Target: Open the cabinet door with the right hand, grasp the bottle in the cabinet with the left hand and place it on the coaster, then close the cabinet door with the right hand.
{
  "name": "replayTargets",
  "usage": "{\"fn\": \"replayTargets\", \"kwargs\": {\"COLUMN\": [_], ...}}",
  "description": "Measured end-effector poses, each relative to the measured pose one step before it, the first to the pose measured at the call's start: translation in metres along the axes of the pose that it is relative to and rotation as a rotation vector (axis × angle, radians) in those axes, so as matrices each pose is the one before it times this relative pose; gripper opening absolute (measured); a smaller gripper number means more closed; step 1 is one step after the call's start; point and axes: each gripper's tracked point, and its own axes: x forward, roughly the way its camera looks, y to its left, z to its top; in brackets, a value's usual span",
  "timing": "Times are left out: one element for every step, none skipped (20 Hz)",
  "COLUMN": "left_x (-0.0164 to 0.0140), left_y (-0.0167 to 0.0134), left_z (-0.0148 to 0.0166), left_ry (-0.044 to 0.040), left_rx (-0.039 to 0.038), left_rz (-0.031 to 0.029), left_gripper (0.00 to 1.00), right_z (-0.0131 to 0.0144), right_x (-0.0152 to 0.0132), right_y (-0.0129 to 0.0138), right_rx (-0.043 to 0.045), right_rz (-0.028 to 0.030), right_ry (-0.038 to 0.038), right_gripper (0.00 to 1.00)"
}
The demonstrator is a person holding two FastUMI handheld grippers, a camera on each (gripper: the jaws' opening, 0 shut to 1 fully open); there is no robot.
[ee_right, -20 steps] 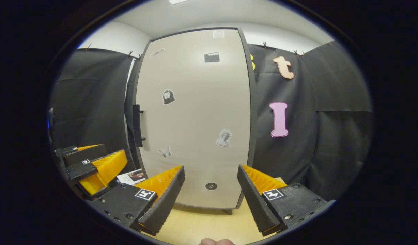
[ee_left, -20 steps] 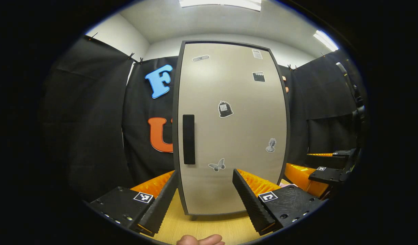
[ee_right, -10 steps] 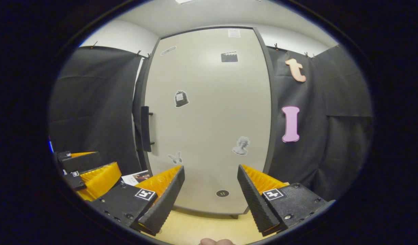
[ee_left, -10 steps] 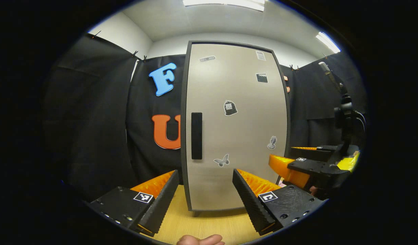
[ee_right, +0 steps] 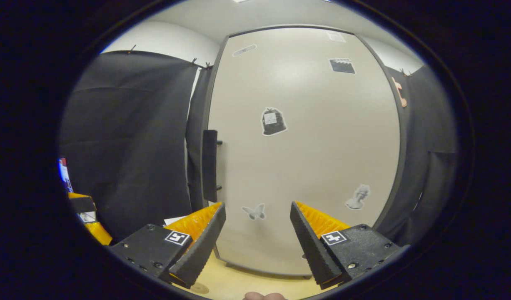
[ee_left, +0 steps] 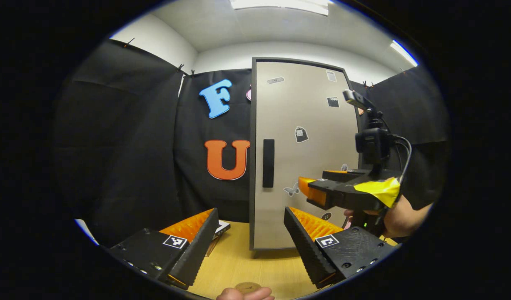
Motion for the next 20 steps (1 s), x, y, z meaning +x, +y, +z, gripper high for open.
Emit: {"fn": "replayTargets", "kwargs": {"left_x": [-0.00598,-0.00700,-0.00576,-0.00446,-0.00368,-0.00325,-0.00212,-0.00093,-0.00157,-0.00146,-0.00105,-0.00082,0.00116,-0.00098,-0.00057,-0.00070,0.00053,-0.00041,-0.00058,-0.00010], "left_y": [0.00552,0.00299,0.00375,0.00308,0.00120,0.00343,0.00422,0.00250,0.00297,0.00249,0.00221,0.00149,-0.00187,-0.00003,0.00210,0.00162,0.00020,-0.00073,0.00014,-0.00010], "left_z": [-0.00281,-0.00320,-0.00222,-0.00251,-0.00209,-0.00153,-0.00177,-0.00084,-0.00103,-0.00225,-0.00098,-0.00156,0.00012,0.00037,-0.00116,-0.00028,-0.00003,-0.00074,-0.00052,-0.00085], "left_ry": [0.00168,0.00515,0.00156,0.00374,0.00535,0.00429,0.00298,0.00116,0.00346,0.00437,0.00560,0.00388,0.00445,0.00270,0.00356,0.00038,0.00014,0.00336,0.00302,0.00241], "left_rx": [-0.00156,-0.00524,-0.00507,-0.00701,-0.00746,-0.00264,-0.00259,-0.00539,-0.00540,-0.00313,-0.00165,-0.00542,-0.00471,0.00098,0.00505,0.00261,-0.00208,-0.00370,-0.00255,-0.00217], "left_rz": [0.01494,0.00694,0.01317,0.00974,0.00653,0.01281,0.01502,0.01010,0.01162,0.01113,0.01173,0.00625,0.00259,0.00272,0.00545,0.00807,0.00382,0.00104,0.00150,0.00102], "left_gripper": [0.96,0.96,0.96,0.96,0.96,0.97,0.97,0.97,0.97,0.97,0.97,0.97,0.97,0.96,0.96,0.96,0.96,0.96,0.96,0.95], "right_z": [0.00118,-0.00030,0.00159,0.00113,0.00187,0.00079,0.00150,0.00081,0.00140,-0.00022,0.00072,0.00002,-0.00064,-0.00203,-0.00092,-0.00033,0.00067,-0.00123,-0.00089,0.00065], "right_x": [0.00820,0.00660,0.00649,0.00635,0.00598,0.00505,0.00522,0.00518,0.00487,0.00506,0.00522,0.00461,0.00466,0.00604,0.00275,0.00290,0.00213,0.00154,0.00180,0.00232], "right_y": [0.00697,0.00531,0.00506,0.00497,0.00625,0.00551,0.00624,0.00661,0.00600,0.00577,0.00496,0.00087,0.00006,-0.00003,0.00360,0.00158,0.00039,-0.00415,-0.00421,-0.00107], "right_rx": [0.00007,-0.00431,-0.00944,-0.00951,-0.00836,-0.00787,-0.00573,-0.00511,-0.00297,-0.00192,-0.00384,-0.00700,-0.00548,0.00296,0.01014,0.00897,0.00191,-0.00567,-0.00673,-0.00371], "right_rz": [0.01456,0.01253,0.01057,0.00939,0.01276,0.01240,0.01332,0.01350,0.01252,0.01054,0.00488,-0.00458,-0.00715,0.00462,0.01634,0.01363,0.00392,-0.01874,-0.01159,-0.00280], "right_ry": [0.00154,0.00366,0.00156,-0.00272,-0.00242,-0.00087,-0.00060,-0.00249,-0.00301,-0.00050,-0.00131,-0.00046,0.00196,0.00757,0.00661,0.00243,0.00186,0.00258,0.00604,-0.00378], "right_gripper": [1.00,1.00,0.99,1.00,1.00,1.00,1.00,1.00,1.00,1.00,1.00,1.00,1.00,1.00,0.99,1.00,0.99,0.98,0.87,0.77]}}
